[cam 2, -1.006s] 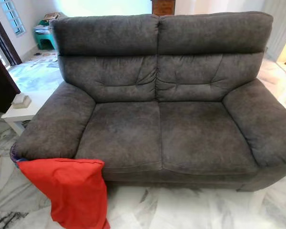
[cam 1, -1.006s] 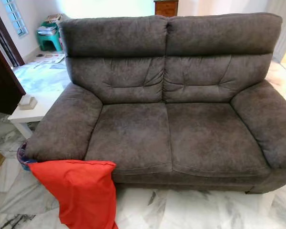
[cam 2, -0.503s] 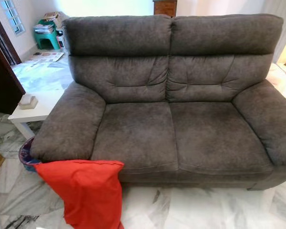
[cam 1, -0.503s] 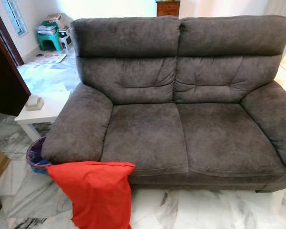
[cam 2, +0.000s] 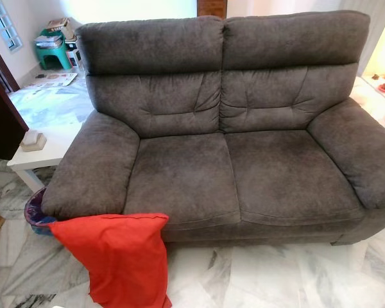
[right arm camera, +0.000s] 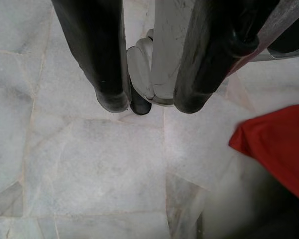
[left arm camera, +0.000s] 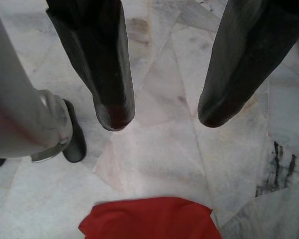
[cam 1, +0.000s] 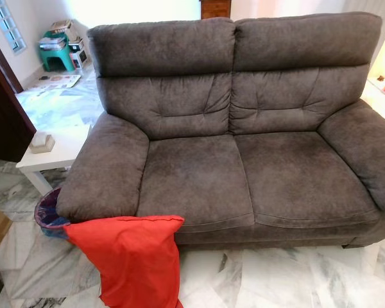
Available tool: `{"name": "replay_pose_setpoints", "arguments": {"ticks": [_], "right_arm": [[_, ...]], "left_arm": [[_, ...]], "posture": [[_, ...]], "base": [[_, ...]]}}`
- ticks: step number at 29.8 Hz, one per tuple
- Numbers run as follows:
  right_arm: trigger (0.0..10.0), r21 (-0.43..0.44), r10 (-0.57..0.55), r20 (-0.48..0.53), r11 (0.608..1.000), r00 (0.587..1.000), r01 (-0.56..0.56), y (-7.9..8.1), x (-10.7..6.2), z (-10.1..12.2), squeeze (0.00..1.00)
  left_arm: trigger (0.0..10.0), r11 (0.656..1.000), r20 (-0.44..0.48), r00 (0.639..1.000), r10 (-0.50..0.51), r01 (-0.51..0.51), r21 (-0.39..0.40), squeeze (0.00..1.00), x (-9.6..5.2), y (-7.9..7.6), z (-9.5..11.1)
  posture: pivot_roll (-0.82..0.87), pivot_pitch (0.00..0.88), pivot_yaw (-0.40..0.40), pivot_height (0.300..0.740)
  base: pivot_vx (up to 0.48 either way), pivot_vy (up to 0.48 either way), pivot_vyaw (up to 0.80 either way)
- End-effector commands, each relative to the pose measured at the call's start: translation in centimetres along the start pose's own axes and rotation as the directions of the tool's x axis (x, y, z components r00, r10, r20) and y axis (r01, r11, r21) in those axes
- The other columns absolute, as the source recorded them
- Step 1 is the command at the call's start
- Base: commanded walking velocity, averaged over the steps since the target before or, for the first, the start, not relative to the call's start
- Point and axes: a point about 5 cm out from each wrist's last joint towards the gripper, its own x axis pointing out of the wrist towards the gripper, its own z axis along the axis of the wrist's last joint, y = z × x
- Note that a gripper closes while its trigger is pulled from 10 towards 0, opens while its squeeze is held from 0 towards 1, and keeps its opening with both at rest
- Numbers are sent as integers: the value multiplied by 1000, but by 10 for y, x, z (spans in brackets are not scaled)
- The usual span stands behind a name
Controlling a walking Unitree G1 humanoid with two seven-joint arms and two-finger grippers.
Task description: Move the pillow to the sofa from floor
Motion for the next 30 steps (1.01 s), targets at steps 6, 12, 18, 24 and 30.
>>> {"name": "replay_pose_setpoints", "arguments": {"ticks": [6, 12, 18, 24, 30], "right_arm": [[10000, -2, 3, 0, 1000, 1000, -3, -1, -1, -2, 0], [10000, -46, 1, 17, 999, 1000, 0, -11, 0, 8, 0], [10000, -43, -12, 50, 999, 999, 15, -16, 2, 19, 0], [10000, -99, 31, 66, 995, 997, -24, -8, 3, 24, 0], [10000, -69, 26, 61, 997, 998, -21, -5, 3, 20, 0]], "left_arm": [[10000, 1000, -25, 1000, -3, 3, -11, 0, -1, -3, -7], [10000, 1000, -16, 1000, -11, 10, -29, 0, 1, -10, -6], [10000, 999, -13, 1000, -14, 13, -37, 0, 1, -13, -5], [10000, 999, -14, 1000, -10, 9, -39, 0, 1, -11, -6], [10000, 999, -15, 1000, -5, 4, -40, 0, 0, -11, -7]], "posture": [[-22, 62, 89, 740], [-23, 59, 62, 740], [-25, 60, 54, 740], [-26, 59, 60, 740], [-18, 58, 59, 740]], "base": [[0, 0, 219], [0, 0, 0], [0, 0, 0], [0, 0, 267], [0, 0, 800]]}}
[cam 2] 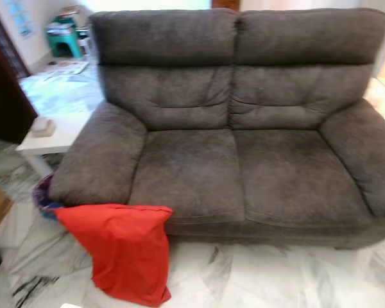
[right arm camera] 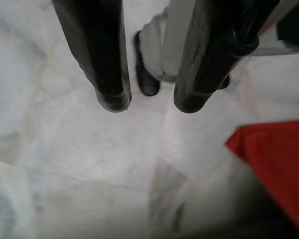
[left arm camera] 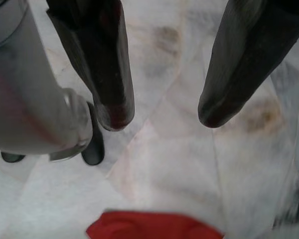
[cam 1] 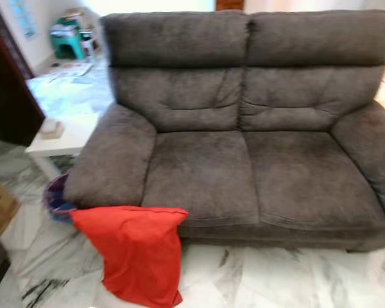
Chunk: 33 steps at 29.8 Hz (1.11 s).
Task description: Move the pillow to the sofa from floor
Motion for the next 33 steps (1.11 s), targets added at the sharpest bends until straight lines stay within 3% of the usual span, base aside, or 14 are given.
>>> {"name": "replay_pose_setpoints", "arguments": {"ticks": [1, 11, 23, 33], "right_arm": [[10000, 4, -9, -2, 1000, 1000, 9, -2, -1, -4, 0], [10000, 10, -13, 11, 1000, 1000, 13, -3, -2, -3, 0], [10000, 91, -10, 46, 996, 999, 5, 2, 0, 2, 0], [10000, 96, -17, 51, 995, 999, 12, 0, 0, 3, 0]], "left_arm": [[10000, 1000, -33, 999, 9, -9, -10, 0, -2, 2, -10], [10000, 1000, -35, 999, 11, -11, -16, 0, -2, 0, -9], [10000, 1000, -21, 1000, 14, -15, -17, 0, -2, 3, -8], [10000, 1000, -26, 1000, 17, -18, -23, 0, -3, 5, -10]], "posture": [[-17, 59, 60, 740], [-16, 60, 56, 740], [-9, 63, 61, 740], [-9, 75, 62, 740]], "base": [[0, 0, 800], [0, 0, 800], [0, 0, 0], [102, 0, 0]]}}
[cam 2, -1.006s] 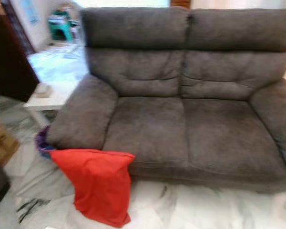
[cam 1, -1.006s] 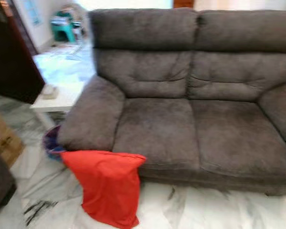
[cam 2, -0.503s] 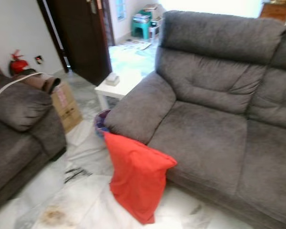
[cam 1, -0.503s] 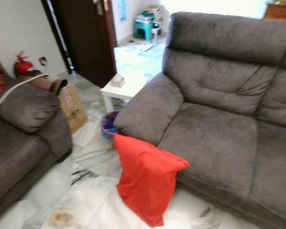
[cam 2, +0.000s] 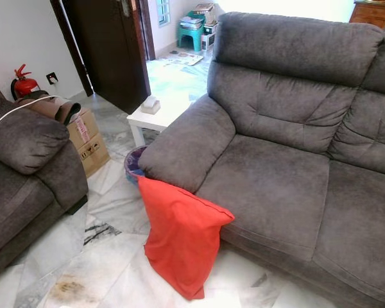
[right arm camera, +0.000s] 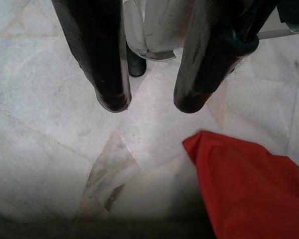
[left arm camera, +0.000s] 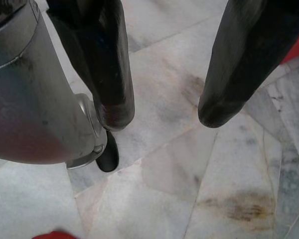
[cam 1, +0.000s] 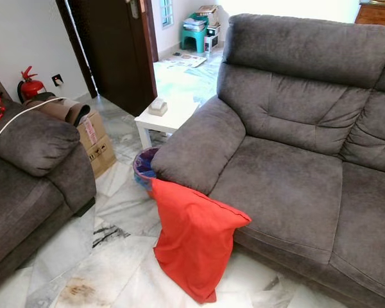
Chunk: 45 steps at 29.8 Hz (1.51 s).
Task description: Move the pillow to the sofa from floor
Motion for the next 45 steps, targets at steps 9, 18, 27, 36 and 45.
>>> {"name": "replay_pose_setpoints", "arguments": {"ticks": [9, 18, 27, 36, 45], "right_arm": [[10000, 9, 1, -10, 1000, 1000, -1, -1, -1, -3, 0], [10000, 41, 0, 2, 999, 1000, 0, 1, 0, 0, 0], [10000, 30, 5, -7, 1000, 1000, -5, 4, 1, 0, 0], [10000, 22, 0, 5, 1000, 1000, 0, 3, 0, 0, 0], [10000, 20, 23, 104, 999, 994, -25, 7, 4, 19, 0]], "left_arm": [[10000, 1000, -26, 1000, 10, -10, -6, 0, -3, 5, -8], [10000, 1000, -14, 1000, 4, -4, -6, 0, -1, 3, -5], [10000, 1000, -13, 1000, -1, 1, -3, 0, -2, 3, -5], [10000, 1000, -1, 1000, -7, 7, 14, 0, -1, 2, -2], [10000, 995, 265, 959, 103, -104, -9, 0, 1, 14, 50]], "posture": [[-8, 76, 63, 740], [-8, 76, 60, 740], [-11, 71, 63, 740], [-14, 63, 65, 740], [-9, 71, 73, 740]], "base": [[270, 0, 0], [318, 0, 0], [325, 0, -427], [283, 0, -213], [0, 0, 0]]}}
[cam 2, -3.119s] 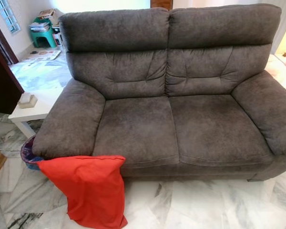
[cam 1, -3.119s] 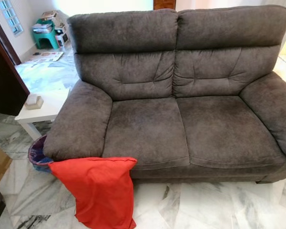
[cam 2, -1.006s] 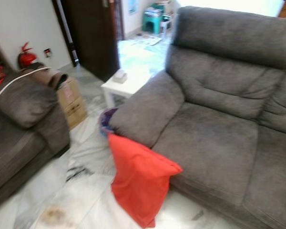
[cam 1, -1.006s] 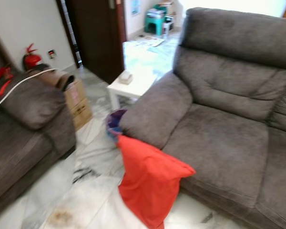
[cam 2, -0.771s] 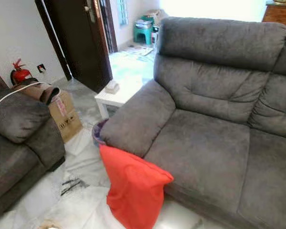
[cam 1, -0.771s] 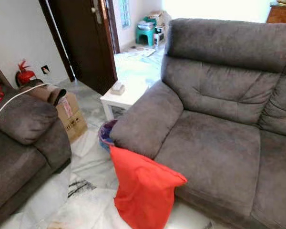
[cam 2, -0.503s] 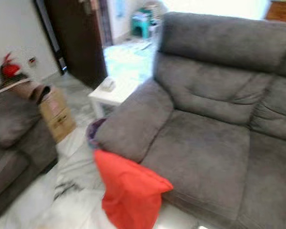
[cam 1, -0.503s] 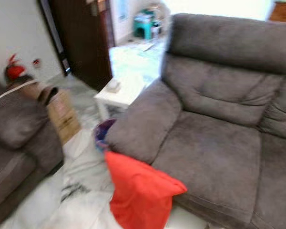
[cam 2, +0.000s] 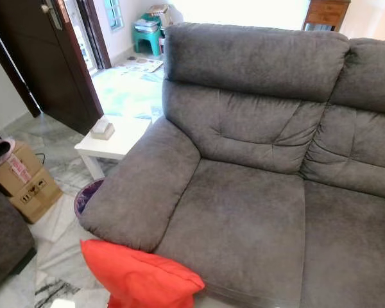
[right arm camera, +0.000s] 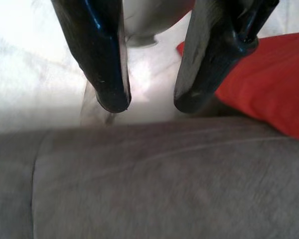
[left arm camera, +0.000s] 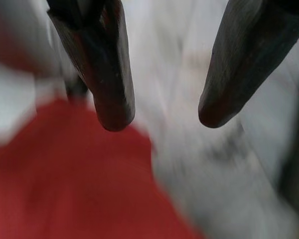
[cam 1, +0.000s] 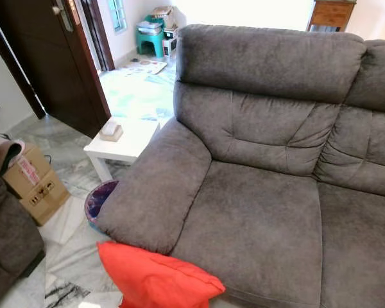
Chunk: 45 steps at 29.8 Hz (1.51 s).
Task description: Move the pillow to the sofa from floor
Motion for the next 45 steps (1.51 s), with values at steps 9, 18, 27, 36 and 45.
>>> {"name": "replay_pose_setpoints", "arguments": {"ticks": [9, 18, 27, 36, 45], "right_arm": [[10000, -20, 17, 12, 1000, 1000, -17, 4, 1, 1, 0], [10000, -29, 13, 3, 1000, 1000, -12, 2, -1, -3, 0], [10000, -24, 15, 16, 1000, 1000, -15, 3, 0, 0, 0], [10000, 8, 16, 54, 1000, 998, -16, 5, 2, 9, 0], [10000, 8, 71, 260, 997, 963, -76, 15, 8, 50, 0]], "left_arm": [[10000, 1000, 73, 997, -14, 16, -15, 0, 3, -2, 14], [10000, 1000, 56, 998, 0, 1, -11, 0, -3, 6, 2], [10000, 1000, 88, 996, 2, -1, -12, 0, 0, 5, 11], [10000, 1000, 108, 994, 6, -5, -18, 0, 1, 5, 16], [10000, 1000, 327, 945, -17, 20, -7, 0, 6, -2, 59]], "posture": [[-6, 80, 80, 740], [7, 87, 79, 740], [10, 90, 81, 740], [13, 75, 71, 740], [16, 61, 55, 740]], "base": [[0, 0, 0], [0, 0, 769], [0, 0, 772], [0, 0, 61], [0, 0, 0]]}}
